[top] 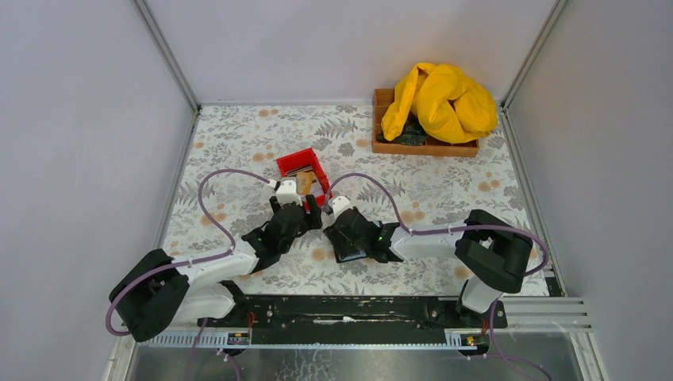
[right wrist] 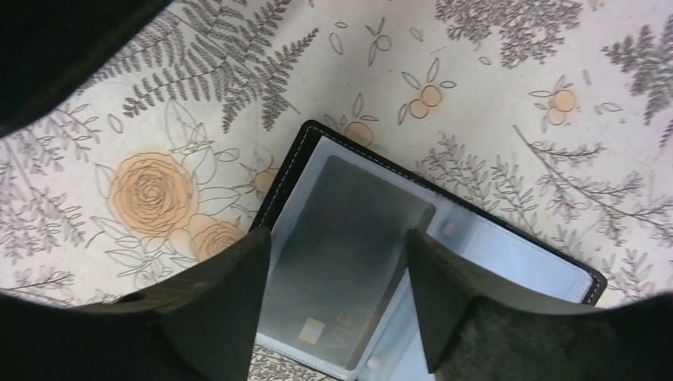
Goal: Take the credit cards out of the card holder
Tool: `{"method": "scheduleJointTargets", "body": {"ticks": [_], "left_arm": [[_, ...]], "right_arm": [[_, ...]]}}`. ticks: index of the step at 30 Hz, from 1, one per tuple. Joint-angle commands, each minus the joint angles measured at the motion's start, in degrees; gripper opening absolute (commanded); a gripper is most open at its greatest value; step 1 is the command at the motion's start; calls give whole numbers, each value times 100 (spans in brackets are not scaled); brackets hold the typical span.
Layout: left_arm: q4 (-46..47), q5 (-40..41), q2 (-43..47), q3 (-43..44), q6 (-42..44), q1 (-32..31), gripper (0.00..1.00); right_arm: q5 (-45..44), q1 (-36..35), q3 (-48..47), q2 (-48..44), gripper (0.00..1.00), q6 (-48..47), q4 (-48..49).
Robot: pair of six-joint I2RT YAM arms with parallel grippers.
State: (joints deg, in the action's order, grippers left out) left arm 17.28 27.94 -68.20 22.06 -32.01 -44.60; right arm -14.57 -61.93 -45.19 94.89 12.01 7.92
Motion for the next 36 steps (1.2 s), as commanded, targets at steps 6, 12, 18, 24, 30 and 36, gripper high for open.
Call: {"method": "scheduleJointTargets", "body": {"ticks": [6, 12, 18, 24, 30, 36], "left_arm": [[479, 51, -49, 125, 90, -7, 79], [476, -65, -120, 167, 69, -5, 79], [496, -177, -257, 215, 63, -6, 79], [511, -239, -313, 233, 55, -6, 79], [760, -515, -151, 87, 88, -9, 78], [905, -781, 81, -35, 16, -3, 78]], "right_arm": [[-658, -23, -344, 4, 36, 123, -405], [-581, -24, -267, -56, 36, 143, -284], [-598, -23, -113, -294, 53, 28, -111], [-1078, 160, -23, -509, 58, 236, -268], [-1240, 480, 468, -1423, 29, 734, -483], [-842, 374, 1122, -2389, 23, 1110, -1002]]}}
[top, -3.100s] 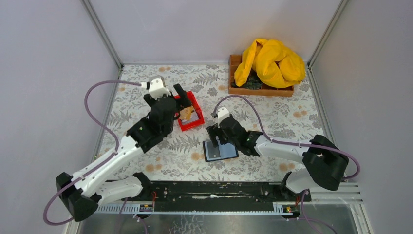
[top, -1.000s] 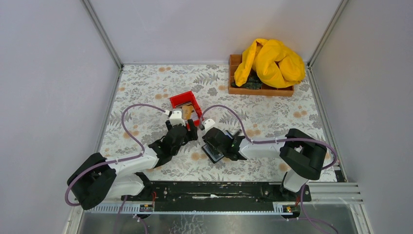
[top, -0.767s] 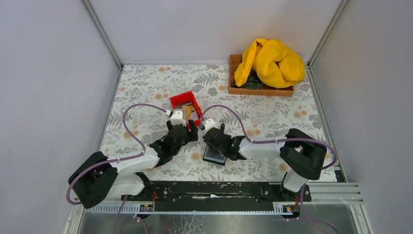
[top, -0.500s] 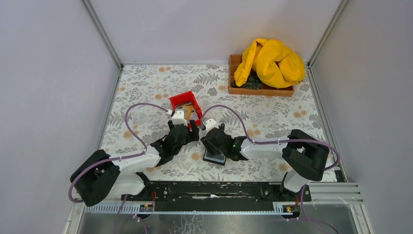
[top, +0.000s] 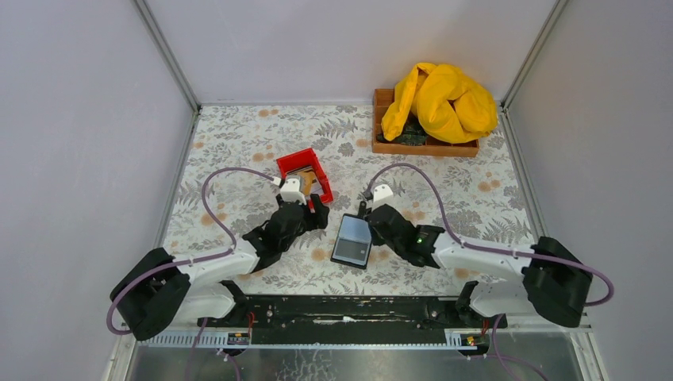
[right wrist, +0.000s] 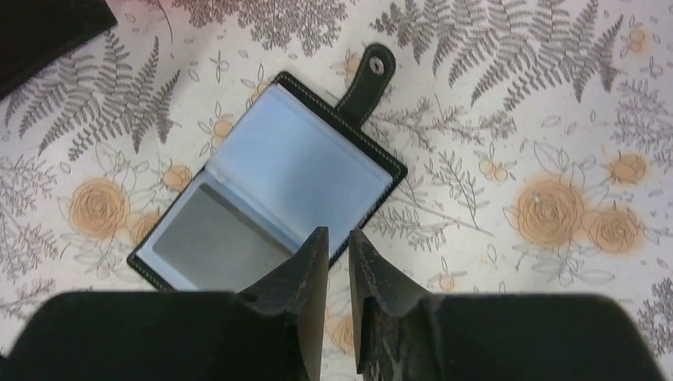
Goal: Take the credit cards out of the card holder
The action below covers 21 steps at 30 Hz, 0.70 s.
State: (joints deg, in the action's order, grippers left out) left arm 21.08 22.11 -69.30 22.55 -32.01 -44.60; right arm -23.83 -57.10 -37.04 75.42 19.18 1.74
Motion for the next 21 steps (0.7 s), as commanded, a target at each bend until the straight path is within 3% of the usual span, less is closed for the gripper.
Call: {"method": "scheduleJointTargets", "body": {"ticks": [1, 7, 14, 21], "left_arm": [[515, -222, 205, -85, 11, -8, 78], [440, -251, 305, -88, 0, -8, 78], [392, -220, 438, -113, 19, -5, 78], [344, -224, 443, -93, 11, -7, 78]], "right_arm": [[-3, -216, 383, -463, 23, 495, -464], [-314, -663, 701, -208, 3, 1270, -626], [-250, -1031, 715, 27, 2, 1505, -505], [-315, -1581, 347, 829, 3, 1775, -313]]}}
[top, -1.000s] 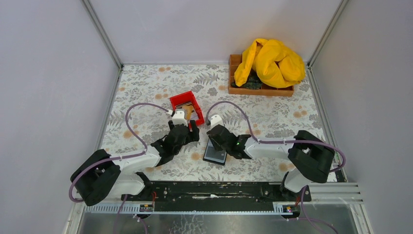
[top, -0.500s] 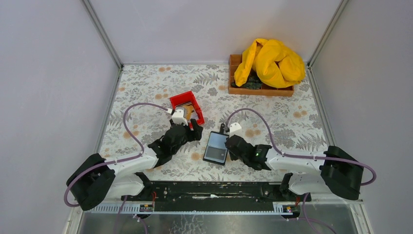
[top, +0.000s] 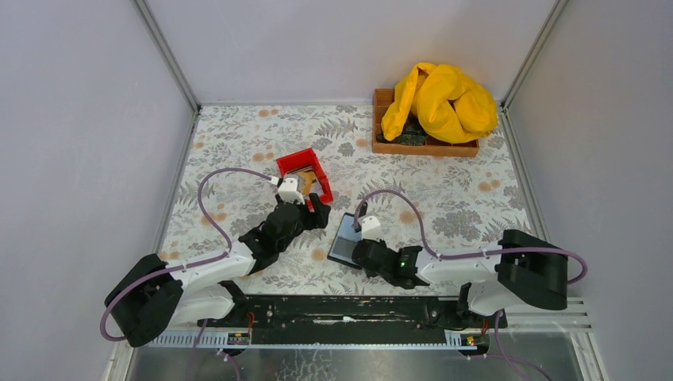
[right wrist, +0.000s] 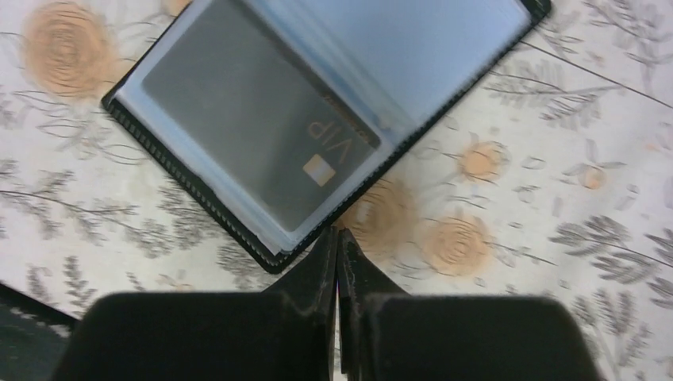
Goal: Take the credit cards out of the card holder
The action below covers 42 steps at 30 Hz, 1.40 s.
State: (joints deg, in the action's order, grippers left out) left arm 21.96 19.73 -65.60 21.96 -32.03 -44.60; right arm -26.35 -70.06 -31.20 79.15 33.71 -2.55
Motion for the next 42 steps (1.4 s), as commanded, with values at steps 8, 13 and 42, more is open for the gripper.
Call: {"method": "scheduleJointTargets", "body": {"ticks": [8, 13, 42], "left_arm": [[226, 130, 47, -33, 26, -5, 78], [27, 448, -6, 7, -112, 30, 84], [573, 38, 813, -532, -75, 328, 100]], "right_arm": [[-22, -404, -853, 1033, 3, 54, 425], [-47, -400, -1208, 941, 3, -335, 464], [1779, 858, -1362, 1116, 79, -2309, 895]]}}
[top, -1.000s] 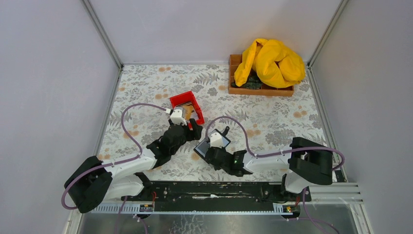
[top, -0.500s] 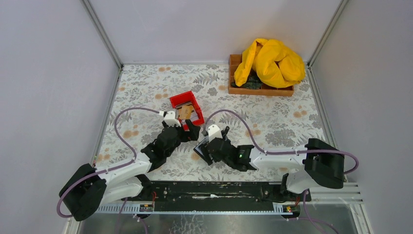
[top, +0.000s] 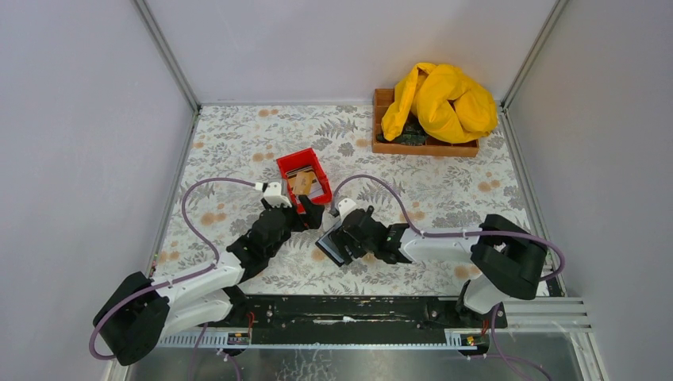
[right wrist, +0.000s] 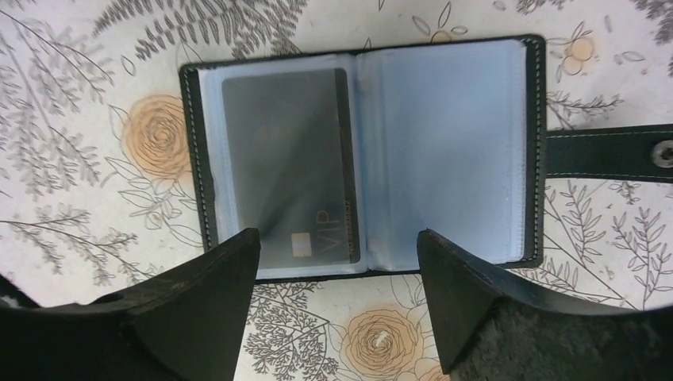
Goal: Take the credit cards out of the card holder
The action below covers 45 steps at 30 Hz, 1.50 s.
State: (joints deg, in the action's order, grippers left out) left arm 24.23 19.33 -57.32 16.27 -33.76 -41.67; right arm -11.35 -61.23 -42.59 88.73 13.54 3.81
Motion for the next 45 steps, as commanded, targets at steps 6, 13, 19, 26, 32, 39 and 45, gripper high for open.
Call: {"method": "scheduleJointTargets", "body": {"ticks": [6, 13, 19, 26, 32, 39, 45], "left_arm": [[388, 21, -110, 49, 106, 36, 100], [383, -65, -316, 128, 106, 52, 100], [398, -132, -414, 166, 113, 53, 100], [368, -89, -336, 141, 115, 71, 100], [339, -75, -331, 148, 111, 69, 100], [302, -43, -269, 139, 115, 80, 100], [302, -61, -277, 147, 116, 77, 100]], "right_arm": [[342, -21, -191, 322, 79, -370, 329], [420, -49, -163, 262, 78, -394, 437], [371, -148, -185, 12, 78, -500, 459], [434, -256, -256, -5, 77, -460, 392], [323, -320, -499, 226, 80, -518, 288], [160, -326, -576, 450, 79, -515, 278], [96, -321, -584, 609, 77, -500, 299]]}}
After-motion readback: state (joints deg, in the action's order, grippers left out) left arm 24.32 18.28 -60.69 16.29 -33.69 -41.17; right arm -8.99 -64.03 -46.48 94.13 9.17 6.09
